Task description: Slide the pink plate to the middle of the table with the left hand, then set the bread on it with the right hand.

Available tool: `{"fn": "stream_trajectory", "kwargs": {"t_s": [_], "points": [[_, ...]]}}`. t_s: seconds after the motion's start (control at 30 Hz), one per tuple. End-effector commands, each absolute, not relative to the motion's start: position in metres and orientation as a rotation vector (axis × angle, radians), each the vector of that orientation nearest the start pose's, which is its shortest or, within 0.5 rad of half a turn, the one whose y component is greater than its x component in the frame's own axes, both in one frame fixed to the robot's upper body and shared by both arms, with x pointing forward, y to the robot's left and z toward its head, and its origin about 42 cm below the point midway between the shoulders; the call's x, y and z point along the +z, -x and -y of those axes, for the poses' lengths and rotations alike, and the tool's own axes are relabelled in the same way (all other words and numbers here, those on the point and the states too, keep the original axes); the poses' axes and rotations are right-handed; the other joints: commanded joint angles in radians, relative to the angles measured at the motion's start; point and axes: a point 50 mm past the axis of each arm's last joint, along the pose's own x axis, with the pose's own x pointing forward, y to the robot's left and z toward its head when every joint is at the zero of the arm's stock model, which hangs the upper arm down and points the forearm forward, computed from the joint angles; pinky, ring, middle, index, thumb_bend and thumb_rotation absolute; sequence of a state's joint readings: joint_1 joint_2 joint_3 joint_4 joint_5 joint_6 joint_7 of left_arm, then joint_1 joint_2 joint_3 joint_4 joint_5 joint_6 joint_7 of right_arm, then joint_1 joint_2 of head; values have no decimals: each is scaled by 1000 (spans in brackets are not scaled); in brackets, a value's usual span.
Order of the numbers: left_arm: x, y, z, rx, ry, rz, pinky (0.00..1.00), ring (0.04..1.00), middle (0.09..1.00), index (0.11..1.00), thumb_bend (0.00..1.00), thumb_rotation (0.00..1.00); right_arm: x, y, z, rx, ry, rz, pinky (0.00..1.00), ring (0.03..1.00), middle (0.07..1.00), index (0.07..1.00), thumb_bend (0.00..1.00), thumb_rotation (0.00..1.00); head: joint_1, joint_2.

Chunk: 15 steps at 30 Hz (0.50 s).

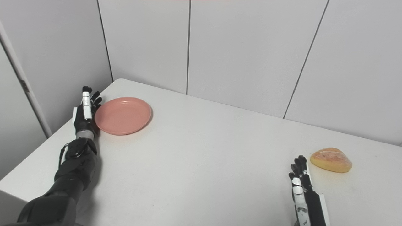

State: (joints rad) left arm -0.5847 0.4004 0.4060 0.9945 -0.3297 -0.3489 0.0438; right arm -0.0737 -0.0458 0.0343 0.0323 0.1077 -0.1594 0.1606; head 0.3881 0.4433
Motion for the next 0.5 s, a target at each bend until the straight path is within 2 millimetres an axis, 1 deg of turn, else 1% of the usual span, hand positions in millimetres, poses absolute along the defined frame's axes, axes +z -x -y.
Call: {"fn": "stream_trajectory", "kwargs": {"t_s": [0.0, 0.07, 0.13, 0.23, 0.33, 0.4, 0.47], "points": [[136, -436, -440, 527, 188, 135, 945, 907, 905, 947, 788, 1000, 106, -298, 205, 199, -58, 152, 1000, 1000, 1000, 1000, 595, 879, 2, 1], [136, -437, -436, 518, 191, 139, 940, 906, 902, 944, 806, 1000, 106, -298, 206, 201, -60, 159, 1000, 1000, 1000, 1000, 586, 879, 1, 2], [135, -438, -432, 506, 189, 144, 909, 890, 890, 937, 823, 1000, 105, -298, 206, 199, -58, 160, 1000, 1000, 1000, 1000, 583, 879, 0, 2], [133, -439, -425, 467, 186, 154, 881, 869, 884, 944, 802, 1000, 104, -298, 206, 198, -56, 159, 1000, 1000, 1000, 1000, 593, 878, 0, 3], [131, -440, -421, 445, 175, 149, 880, 870, 886, 949, 808, 1000, 105, -297, 205, 196, -54, 163, 1000, 1000, 999, 1000, 591, 880, -2, 4], [129, -441, -419, 434, 179, 145, 884, 873, 887, 962, 846, 1000, 105, -297, 205, 197, -54, 162, 1000, 1000, 1000, 1000, 586, 882, -2, 6], [129, -442, -416, 426, 188, 143, 878, 866, 881, 959, 844, 1000, 105, -297, 205, 199, -55, 162, 1000, 1000, 999, 1000, 588, 883, -3, 6]]}}
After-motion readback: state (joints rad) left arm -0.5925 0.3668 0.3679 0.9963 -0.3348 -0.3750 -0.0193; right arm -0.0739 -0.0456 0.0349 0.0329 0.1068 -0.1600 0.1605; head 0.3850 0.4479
